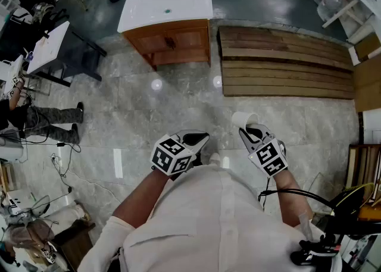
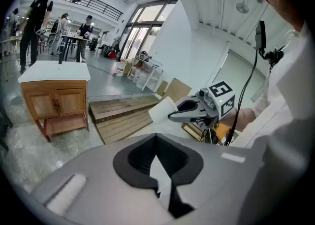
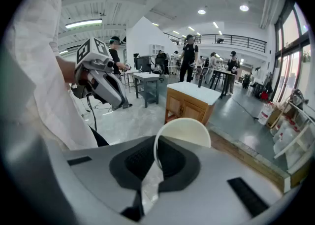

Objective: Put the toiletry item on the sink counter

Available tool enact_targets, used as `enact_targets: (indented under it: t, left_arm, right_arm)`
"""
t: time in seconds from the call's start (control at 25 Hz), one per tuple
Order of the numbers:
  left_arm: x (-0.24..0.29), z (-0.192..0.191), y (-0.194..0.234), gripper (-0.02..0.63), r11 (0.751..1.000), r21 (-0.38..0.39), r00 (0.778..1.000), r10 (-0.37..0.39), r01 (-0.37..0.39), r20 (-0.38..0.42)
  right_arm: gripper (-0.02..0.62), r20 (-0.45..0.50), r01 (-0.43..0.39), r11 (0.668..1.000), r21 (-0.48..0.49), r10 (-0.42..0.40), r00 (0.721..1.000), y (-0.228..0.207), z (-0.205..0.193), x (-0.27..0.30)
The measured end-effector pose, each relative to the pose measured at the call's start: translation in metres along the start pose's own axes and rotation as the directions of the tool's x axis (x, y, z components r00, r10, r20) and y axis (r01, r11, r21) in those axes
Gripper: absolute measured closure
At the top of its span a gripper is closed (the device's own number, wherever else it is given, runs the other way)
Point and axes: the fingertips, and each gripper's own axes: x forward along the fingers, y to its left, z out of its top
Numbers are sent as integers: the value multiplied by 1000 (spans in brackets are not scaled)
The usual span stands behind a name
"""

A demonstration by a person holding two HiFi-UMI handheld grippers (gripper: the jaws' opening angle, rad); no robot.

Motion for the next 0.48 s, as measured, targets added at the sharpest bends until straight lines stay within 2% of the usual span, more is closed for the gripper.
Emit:
enact_targets:
  t: [0.08,0.2,0.32,0.48]
  left_arm:
    - [8,6,-3,601,1000,14,1000,6,-6,1]
    - [16,24,-5,601,999,35,1000,6,-6,15]
    - [18,35,-3,601,999,44,1000,1,-2,25]
    - [21,44,16,601,999,33,1000,-8,7,30]
  right_arm:
    - [586,-13,25,999,-33,-26,1000,-8,-10,-8]
    - [586,1,42,999,5,-42,999,-19,-14,-14]
    - [586,2,37,999,34,-37,999,-24,-16,-10]
    - [586,-9,22,999,26,-22,1000,-35,-10,10]
